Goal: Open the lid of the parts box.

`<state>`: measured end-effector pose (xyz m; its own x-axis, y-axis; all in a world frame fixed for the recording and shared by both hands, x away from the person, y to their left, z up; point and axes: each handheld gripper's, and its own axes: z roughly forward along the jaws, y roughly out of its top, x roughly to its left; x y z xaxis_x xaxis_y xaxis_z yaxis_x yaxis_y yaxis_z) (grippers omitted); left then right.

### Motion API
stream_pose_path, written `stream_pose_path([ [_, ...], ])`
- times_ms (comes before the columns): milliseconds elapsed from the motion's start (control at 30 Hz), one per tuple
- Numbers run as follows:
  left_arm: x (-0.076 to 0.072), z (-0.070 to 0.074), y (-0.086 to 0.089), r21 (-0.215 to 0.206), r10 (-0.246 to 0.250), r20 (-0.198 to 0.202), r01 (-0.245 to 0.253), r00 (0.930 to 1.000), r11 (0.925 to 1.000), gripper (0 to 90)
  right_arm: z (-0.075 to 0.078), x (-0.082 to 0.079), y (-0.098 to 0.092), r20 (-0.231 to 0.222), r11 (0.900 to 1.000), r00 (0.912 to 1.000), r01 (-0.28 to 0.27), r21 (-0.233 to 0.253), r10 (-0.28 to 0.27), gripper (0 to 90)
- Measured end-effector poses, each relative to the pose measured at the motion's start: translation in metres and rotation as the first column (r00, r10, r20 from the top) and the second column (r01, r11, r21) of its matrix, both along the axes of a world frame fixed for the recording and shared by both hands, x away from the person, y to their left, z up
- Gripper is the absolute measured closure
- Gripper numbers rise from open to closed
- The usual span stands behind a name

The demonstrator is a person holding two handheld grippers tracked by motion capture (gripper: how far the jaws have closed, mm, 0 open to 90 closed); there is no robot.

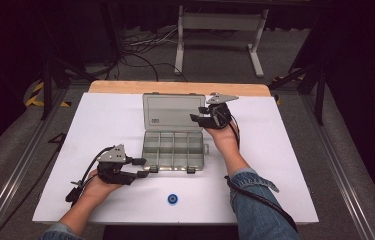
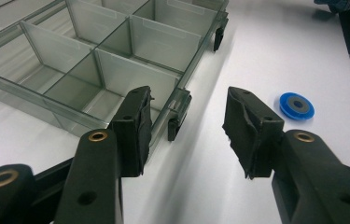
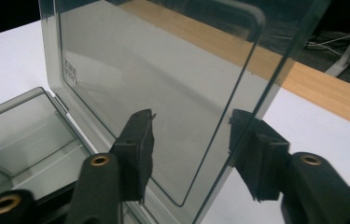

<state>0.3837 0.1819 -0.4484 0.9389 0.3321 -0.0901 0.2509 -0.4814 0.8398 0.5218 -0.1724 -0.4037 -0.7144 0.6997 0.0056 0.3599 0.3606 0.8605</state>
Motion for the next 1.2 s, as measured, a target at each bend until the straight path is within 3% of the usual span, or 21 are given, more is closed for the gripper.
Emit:
stream_pose_path([
  [533,0.0,0.0,0.0,-0.004,-0.003,-0.003,0.003,1.0,1.0,50.5,-0.023,0.013,0.005,-0.061,1.0,0.998,0.016,-0.005,-0.016,29.5],
  [1200,0.0,0.0,0.0,-0.006,-0.006,-0.002,0.006,1.0,1.0,49.9,-0.041,0.023,0.003,-0.141,0.999,0.9891,0.043,0.008,-0.041,23.4],
])
